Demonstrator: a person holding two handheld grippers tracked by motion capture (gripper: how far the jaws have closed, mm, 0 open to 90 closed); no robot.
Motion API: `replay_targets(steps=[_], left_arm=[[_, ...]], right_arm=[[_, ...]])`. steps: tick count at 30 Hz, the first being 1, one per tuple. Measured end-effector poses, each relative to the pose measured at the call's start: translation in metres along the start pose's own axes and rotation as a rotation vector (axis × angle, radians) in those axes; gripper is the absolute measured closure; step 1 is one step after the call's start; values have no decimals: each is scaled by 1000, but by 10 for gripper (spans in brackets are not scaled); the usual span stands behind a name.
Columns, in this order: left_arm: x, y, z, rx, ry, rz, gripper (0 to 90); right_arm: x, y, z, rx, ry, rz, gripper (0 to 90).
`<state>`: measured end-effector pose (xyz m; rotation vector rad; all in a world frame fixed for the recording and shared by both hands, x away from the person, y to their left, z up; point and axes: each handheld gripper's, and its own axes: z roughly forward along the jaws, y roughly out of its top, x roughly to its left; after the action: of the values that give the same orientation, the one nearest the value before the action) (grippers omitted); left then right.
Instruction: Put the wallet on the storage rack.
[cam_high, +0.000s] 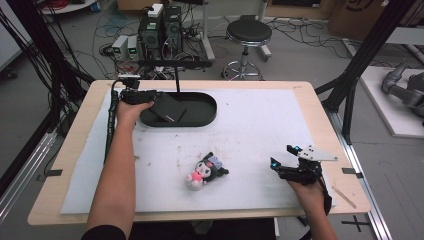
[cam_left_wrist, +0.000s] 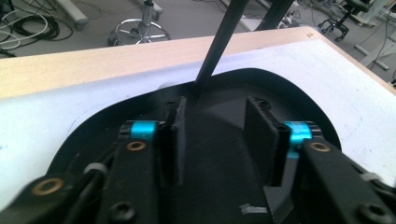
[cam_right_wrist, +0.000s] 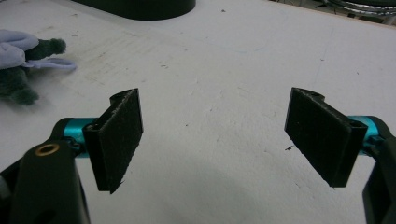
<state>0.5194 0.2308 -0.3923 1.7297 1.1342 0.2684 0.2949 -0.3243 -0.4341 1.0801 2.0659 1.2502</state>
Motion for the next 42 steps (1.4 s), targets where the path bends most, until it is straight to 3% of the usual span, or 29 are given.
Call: replay_targets(steps=[3, 7, 12, 16, 26, 33, 39, 42], left_arm=[[-2, -1, -4, 19, 28, 21, 491], [-9, -5, -12, 24, 21, 38, 437], [-30, -10, -23, 33, -29, 102, 345], [-49, -19, -36, 42, -60, 160, 327], [-91, -53, -76, -3, -129, 224, 206], [-98, -87, -85, -20, -163, 218, 186], [-105, -98, -88, -4, -140, 250, 174], [-107, -103, -91, -6, -158, 243, 173]], right_arm=[[0, 0, 0, 0, 2, 4, 198], [0, 0, 0, -1, 4, 6, 198], [-1, 0, 1, -5, 5, 8, 198], [-1, 0, 1, -4, 6, 15, 197], [-5, -1, 3, 1, 2, 21, 198], [-4, 0, 7, 10, 13, 8, 198], [-1, 1, 11, 17, 19, 7, 198], [-1, 2, 13, 13, 22, 7, 197]])
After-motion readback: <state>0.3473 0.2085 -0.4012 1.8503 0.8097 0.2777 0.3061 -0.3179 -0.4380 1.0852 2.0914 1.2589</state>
